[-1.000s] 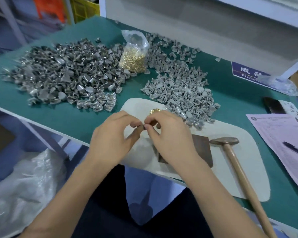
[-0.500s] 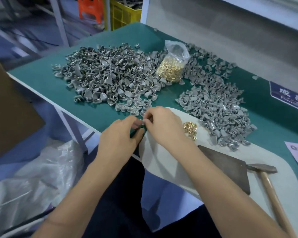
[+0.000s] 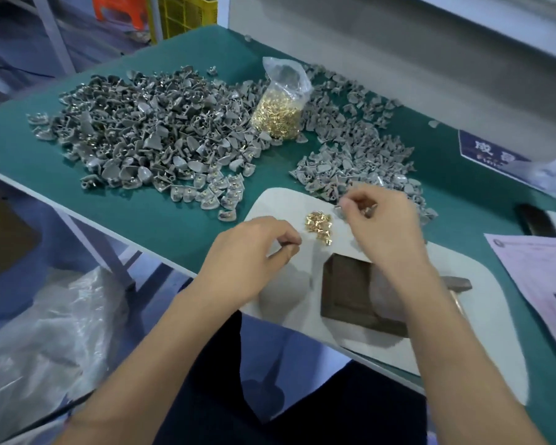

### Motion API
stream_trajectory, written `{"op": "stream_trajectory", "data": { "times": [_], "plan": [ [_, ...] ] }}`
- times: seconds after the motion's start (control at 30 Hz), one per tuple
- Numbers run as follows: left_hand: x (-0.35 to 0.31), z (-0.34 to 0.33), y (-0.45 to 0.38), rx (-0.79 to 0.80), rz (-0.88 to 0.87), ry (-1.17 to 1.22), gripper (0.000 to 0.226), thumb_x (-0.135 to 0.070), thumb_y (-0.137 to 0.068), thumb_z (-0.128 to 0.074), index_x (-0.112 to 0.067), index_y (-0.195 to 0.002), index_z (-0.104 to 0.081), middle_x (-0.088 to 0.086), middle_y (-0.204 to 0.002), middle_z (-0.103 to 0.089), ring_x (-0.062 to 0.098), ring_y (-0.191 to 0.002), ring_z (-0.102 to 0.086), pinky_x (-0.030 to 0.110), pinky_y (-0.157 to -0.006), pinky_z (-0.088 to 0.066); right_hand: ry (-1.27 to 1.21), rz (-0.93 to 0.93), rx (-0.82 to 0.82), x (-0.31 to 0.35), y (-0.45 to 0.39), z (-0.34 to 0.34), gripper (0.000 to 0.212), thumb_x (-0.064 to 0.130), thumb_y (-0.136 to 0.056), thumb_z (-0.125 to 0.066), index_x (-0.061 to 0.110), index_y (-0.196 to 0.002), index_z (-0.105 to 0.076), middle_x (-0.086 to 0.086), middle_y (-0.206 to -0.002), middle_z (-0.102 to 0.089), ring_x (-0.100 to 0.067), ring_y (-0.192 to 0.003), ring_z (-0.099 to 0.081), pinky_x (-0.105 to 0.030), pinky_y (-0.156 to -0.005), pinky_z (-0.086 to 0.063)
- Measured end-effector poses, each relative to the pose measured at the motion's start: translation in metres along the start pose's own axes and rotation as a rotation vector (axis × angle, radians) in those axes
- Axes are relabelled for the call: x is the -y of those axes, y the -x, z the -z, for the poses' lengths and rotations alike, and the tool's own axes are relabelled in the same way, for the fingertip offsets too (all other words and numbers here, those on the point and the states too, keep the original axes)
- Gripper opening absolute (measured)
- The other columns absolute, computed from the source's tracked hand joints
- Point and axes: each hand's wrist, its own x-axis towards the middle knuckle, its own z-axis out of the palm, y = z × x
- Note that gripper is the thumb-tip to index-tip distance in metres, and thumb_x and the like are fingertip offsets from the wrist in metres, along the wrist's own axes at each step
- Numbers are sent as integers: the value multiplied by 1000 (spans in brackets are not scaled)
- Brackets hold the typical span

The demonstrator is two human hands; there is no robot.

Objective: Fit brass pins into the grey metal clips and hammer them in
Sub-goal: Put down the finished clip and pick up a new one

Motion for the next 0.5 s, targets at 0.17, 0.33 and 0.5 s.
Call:
{"op": "stream_trajectory", "data": {
  "times": [0.17, 0.33, 0.5],
  "plan": [
    [-12, -12, -36, 140, -152, -206, 19, -36, -98, -60, -38, -115, -66, -14, -109, -62, 10, -103, -60, 29, -76, -43, -183, -127, -263, -36, 39, 14, 10, 22, -95, -67, 28, -89, -72, 18, -81, -71, 2, -79, -66, -11, -72, -46],
    [-24, -26, -62, 249, -219, -270, 28, -37, -96, -62, -37, -124, -65, -12, -115, -59, 14, -105, -61, 30, -80, -45, -237, -124, -338, -43, 57, 3, 11, 18, -96, -64, 23, -98, -73, 12, -84, -71, -3, -79, -65, -18, -73, -50],
    [-33, -36, -75, 267, -257, -357, 21, -41, -96, -63, -38, -115, -72, -11, -105, -60, 15, -99, -61, 28, -74, -44, -230, -107, -340, -40, 61, 3, 12, 18, -96, -62, 22, -101, -72, 12, -84, -69, -3, -77, -62, -13, -70, -46]
  ]
}}
